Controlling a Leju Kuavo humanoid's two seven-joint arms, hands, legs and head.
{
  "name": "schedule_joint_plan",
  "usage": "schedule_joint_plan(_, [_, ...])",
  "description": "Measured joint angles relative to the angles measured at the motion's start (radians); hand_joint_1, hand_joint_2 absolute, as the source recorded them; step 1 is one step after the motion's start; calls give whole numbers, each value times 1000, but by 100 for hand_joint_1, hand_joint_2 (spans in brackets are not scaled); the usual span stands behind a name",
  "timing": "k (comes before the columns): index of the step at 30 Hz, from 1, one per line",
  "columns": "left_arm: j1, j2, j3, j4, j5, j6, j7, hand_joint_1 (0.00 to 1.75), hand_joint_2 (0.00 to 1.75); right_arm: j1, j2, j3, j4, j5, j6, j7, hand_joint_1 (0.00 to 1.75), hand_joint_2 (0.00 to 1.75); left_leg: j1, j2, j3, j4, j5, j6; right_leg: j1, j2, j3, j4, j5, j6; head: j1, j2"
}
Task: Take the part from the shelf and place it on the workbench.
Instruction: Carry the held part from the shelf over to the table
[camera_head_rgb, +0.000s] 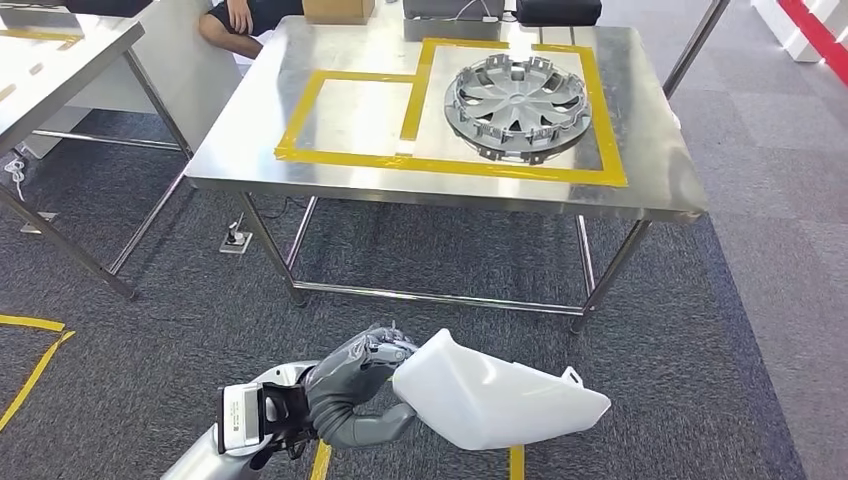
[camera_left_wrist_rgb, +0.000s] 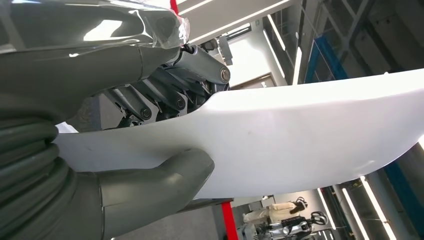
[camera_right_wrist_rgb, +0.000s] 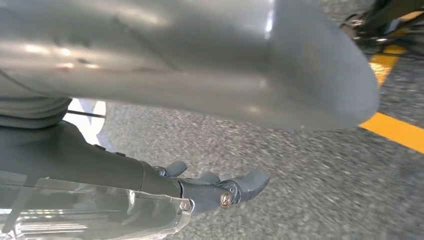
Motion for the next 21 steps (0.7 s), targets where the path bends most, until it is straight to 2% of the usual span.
schedule_joint_plan(1, [-4,0,-2,1,3,-1,5,175,175,-1,0,0,0,-4,1,-1,0,0,-3,1,15,-35,7,6,0,0,3,-2,-6,6,0,0])
schedule_joint_plan(3, [-12,-2,-6,4,10,-6,16,175,175,-2,2,0,0,-15,3,0,0,0,-7,2,23,-53,-3,21,2,-2,9,0,-7,21,-1,0])
schedule_joint_plan(4, [-15,-3,-8,4,12,-8,20,175,175,-2,3,0,0,-19,4,2,0,0,-4,2,32,-57,5,28,2,-3,13,2,-8,28,-1,0])
schedule_joint_plan(5, [-18,-5,-10,5,14,-10,23,175,175,-1,4,0,1,-22,4,4,0,0,-1,2,41,-61,7,34,2,-4,13,17,-9,33,0,0])
schedule_joint_plan(6, [-23,-7,-12,5,16,-13,25,175,175,-2,5,0,1,-24,4,7,0,0,1,3,51,-64,6,38,2,-4,-1,47,-13,36,2,0])
schedule_joint_plan(7, [-26,-9,-13,6,17,-15,26,175,175,-3,6,-1,1,-28,4,11,0,0,3,3,59,-66,4,42,2,-4,-30,97,-25,37,5,0])
schedule_joint_plan(9, [-30,-11,-18,9,18,-20,27,175,175,-3,8,-4,2,-36,1,17,0,0,0,3,66,-66,-5,49,3,-3,-115,225,-70,39,10,0])
schedule_joint_plan(10, [-29,-10,-21,11,18,-22,27,175,175,0,9,-7,2,-41,0,19,0,0,-1,1,70,-66,-10,51,3,-3,-151,269,-90,40,11,0])
schedule_joint_plan(11, [-28,-10,-24,15,17,-24,27,175,175,4,11,-9,2,-44,-3,20,0,0,-3,-1,76,-66,-17,52,3,-3,-171,281,-94,40,12,0])
schedule_joint_plan(12, [-27,-10,-26,18,17,-25,27,175,175,7,13,-12,2,-47,-5,20,0,0,-5,-4,86,-66,-24,52,4,-3,-173,256,-74,38,12,0])
schedule_joint_plan(14, [-27,-10,-30,21,16,-26,27,175,175,10,16,-18,3,-48,-7,20,0,0,-6,-6,107,-67,-41,48,5,-3,-134,127,11,31,12,0])
schedule_joint_plan(16, [-28,-9,-33,24,16,-26,27,175,175,10,18,-22,3,-49,-8,20,0,0,-8,-6,121,-67,-56,39,10,-5,-104,32,53,24,10,0])
schedule_joint_plan(19, [-29,-8,-38,27,16,-28,25,175,175,13,21,-24,4,-49,-8,20,0,0,-9,-7,129,-60,-65,22,13,-4,-93,15,61,8,9,0])
schedule_joint_plan(21, [-34,-7,-39,29,16,-33,18,175,175,13,24,-24,4,-49,-9,18,0,0,-8,-6,111,-19,-71,14,8,-3,-80,11,60,-1,8,0])
